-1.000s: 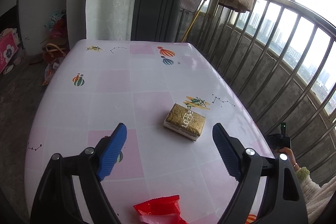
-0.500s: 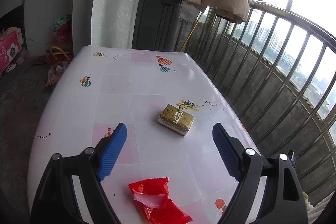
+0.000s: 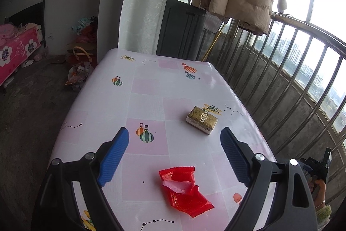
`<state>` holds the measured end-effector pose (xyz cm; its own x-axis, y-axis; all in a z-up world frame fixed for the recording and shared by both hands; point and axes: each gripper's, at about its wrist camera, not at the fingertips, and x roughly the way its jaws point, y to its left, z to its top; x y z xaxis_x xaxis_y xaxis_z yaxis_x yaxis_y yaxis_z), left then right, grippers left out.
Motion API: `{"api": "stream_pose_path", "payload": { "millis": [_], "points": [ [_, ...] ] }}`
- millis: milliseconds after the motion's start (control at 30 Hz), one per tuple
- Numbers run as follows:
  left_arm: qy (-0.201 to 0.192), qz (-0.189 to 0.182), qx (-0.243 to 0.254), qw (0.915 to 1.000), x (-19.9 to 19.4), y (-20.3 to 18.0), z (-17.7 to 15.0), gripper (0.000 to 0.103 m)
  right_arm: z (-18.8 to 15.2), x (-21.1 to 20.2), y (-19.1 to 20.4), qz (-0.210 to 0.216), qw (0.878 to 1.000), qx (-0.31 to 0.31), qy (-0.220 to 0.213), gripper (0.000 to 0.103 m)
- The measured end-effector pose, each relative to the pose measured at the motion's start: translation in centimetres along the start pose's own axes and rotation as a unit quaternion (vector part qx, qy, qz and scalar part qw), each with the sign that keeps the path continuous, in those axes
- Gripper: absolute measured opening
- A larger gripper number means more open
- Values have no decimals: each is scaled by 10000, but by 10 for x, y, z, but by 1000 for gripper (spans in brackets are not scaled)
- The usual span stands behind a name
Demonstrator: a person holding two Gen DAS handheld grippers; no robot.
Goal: Collect trash
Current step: 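Move the left tool to the red wrapper while the right tool approaches the gold tissue pack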
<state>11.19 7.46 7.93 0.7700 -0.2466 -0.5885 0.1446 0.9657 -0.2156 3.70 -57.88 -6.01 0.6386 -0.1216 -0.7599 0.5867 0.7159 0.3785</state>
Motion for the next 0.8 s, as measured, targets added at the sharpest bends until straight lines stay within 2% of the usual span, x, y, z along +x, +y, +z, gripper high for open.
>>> {"api": "stream_pose_path", "payload": {
  "millis": [67,167,333,367,433,567,633,800],
  "points": [
    [24,-66,-52,10000,-3,3,-7,84,3,-12,26,436,9989,-165,-6,54],
    [155,-211,-43,9996,-4,2,-21,84,0,-29,68,859,9945,-606,-3,54],
    [665,-339,421,9963,11,-20,-56,84,-16,-42,118,1360,9849,-1051,210,56],
    [790,-403,506,9948,15,-26,-65,84,-20,-43,124,1410,9836,-1093,256,56],
    [1074,-588,620,9905,27,-34,-81,76,-29,-42,135,1497,9809,-1183,390,56],
    [1574,-374,711,9843,60,-35,-104,62,-48,-43,152,1551,9758,-1411,626,56],
    [1625,-186,628,9845,74,-27,-104,54,-56,-47,162,1505,9738,-1563,675,56],
    [1499,38,328,9881,98,-1,-87,47,-65,-52,186,1528,9666,-1909,772,56]
  ]
}}
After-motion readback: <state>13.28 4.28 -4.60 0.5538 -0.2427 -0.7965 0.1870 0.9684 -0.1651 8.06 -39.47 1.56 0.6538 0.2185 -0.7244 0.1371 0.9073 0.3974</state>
